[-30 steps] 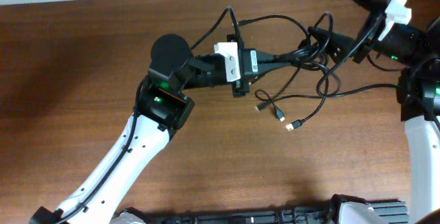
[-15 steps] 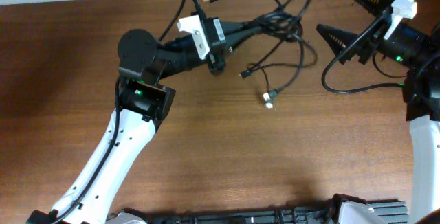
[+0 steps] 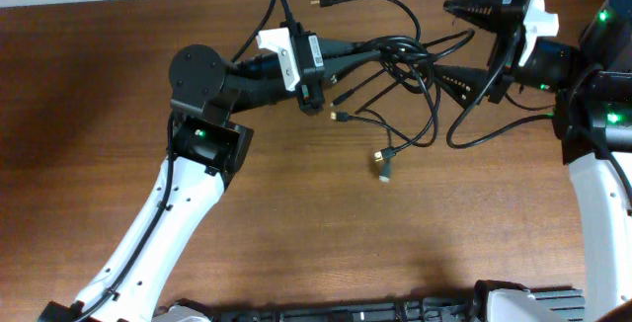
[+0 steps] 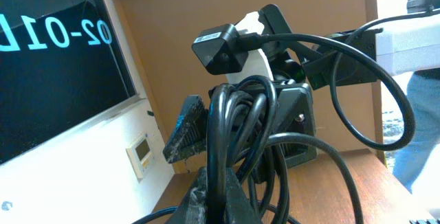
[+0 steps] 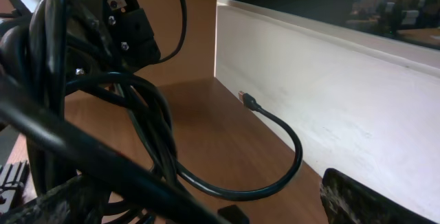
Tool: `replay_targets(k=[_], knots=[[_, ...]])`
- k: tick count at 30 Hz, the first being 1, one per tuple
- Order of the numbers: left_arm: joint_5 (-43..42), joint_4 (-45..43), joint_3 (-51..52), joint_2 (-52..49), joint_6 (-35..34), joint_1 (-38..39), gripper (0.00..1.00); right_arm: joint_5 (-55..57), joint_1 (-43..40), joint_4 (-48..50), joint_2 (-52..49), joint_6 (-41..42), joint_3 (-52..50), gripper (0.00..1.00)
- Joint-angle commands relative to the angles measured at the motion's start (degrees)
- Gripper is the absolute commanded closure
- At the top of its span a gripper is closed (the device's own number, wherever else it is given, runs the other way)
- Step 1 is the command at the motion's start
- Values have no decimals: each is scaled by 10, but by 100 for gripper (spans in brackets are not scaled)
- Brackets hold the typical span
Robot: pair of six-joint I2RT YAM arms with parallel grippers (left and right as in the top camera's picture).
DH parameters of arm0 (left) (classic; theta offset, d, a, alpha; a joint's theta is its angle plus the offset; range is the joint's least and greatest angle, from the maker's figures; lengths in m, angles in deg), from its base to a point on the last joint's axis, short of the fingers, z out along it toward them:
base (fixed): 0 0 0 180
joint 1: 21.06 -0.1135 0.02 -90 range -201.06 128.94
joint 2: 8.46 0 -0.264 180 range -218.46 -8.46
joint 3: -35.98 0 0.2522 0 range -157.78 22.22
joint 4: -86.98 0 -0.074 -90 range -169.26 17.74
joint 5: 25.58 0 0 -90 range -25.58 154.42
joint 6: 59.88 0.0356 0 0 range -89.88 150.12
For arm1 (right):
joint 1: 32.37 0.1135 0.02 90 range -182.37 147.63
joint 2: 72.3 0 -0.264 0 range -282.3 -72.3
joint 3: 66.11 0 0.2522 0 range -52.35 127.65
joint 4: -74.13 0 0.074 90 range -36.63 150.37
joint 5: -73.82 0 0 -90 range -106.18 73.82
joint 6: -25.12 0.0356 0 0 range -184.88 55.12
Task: Untangle cables
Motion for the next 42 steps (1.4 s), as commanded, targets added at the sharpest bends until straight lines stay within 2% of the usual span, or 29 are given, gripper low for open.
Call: replay_targets(k=[1,6,11,13,20,22,25,28,31,42], knots=[[38,-8,-5,14,-8,2,100,-19,4,-3,1,-6,3,4],[27,-9,-5,14,-8,11,100,-23,9,-2,1,-6,3,4],[6,30,-5,6,-5,50,100,3,30,68,1,-5,3,4],[-19,45,-5,3,-5,61,100,150,30,89,1,36,3,3],[-87,47,-5,3,-6,54,100,574,29,89,1,36,3,3],[-104,66,-5,3,-6,34,100,680,29,89,2,36,3,2],[-103,143,-5,3,-6,-20,100,827,29,89,2,35,3,1],[-103,211,-5,3,-5,-86,100,916,29,89,2,35,3,1],[-105,249,-5,3,-5,-138,100,967,27,89,2,35,3,1],[-105,281,-5,3,-5,-274,100,970,-69,86,2,36,3,1]])
